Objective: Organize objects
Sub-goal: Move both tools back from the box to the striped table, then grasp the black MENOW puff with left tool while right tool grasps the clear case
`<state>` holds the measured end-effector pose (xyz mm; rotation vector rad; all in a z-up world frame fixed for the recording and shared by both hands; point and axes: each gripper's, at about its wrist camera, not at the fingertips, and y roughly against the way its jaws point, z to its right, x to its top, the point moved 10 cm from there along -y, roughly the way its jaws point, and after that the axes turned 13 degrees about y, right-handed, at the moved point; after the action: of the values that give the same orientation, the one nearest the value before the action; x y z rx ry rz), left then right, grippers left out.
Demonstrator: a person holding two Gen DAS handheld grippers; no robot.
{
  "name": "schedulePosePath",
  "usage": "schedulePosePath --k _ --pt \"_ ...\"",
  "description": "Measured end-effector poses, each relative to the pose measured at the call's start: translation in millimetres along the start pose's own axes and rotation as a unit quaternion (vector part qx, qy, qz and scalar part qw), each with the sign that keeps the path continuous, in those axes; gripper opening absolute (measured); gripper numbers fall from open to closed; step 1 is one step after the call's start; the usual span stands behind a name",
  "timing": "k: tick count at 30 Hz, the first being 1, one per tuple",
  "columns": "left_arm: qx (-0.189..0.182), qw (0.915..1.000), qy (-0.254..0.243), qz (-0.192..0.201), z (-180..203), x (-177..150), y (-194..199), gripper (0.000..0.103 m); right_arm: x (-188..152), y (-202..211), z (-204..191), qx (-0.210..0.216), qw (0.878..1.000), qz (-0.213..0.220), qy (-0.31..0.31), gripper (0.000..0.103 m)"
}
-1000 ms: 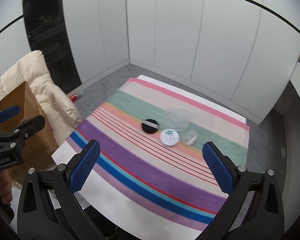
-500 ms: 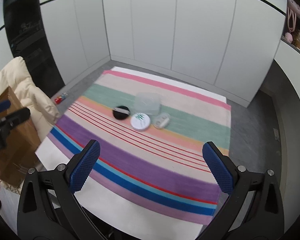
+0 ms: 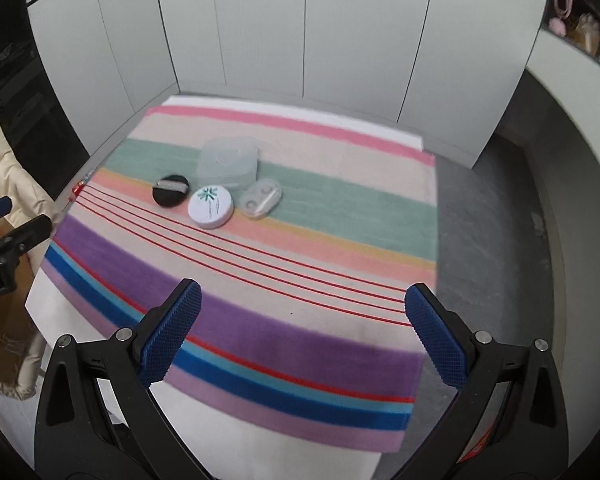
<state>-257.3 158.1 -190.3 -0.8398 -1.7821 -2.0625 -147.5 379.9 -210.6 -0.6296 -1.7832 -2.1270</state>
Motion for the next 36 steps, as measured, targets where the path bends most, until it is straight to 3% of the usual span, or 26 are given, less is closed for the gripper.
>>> schedulePosePath --k 11,22,29,34,36 --pt "-0.006 0.9993 -0.022 -0.030 25.9 -8.1 -91.8 0.094 10.0 -102.9 -20.5 0.024 0.999 -0.027 0.003 0.098" --pt "-0.023 0.9985 -0.027 -0.043 38.7 -2.3 -151.4 0.087 37.0 -156.2 -29.5 0.025 0.999 -0.018 0.019 0.096" --pt "-0.037 0.9983 -0.032 -0.032 49.9 14.0 -169.4 0.085 62.4 -168.9 -31.6 0.022 0.999 0.016 0.029 0.095" --pt "-0.050 0.9974 -0.040 -0.032 56.3 18.0 -177.6 0.076 73.2 -171.3 -35.7 0.020 0.999 0.035 0.033 0.085" --pt "-0.062 0.9967 -0.036 -0.037 57.9 17.7 -177.5 0.064 75.7 -170.2 -36.8 0.018 0.998 0.041 0.033 0.073"
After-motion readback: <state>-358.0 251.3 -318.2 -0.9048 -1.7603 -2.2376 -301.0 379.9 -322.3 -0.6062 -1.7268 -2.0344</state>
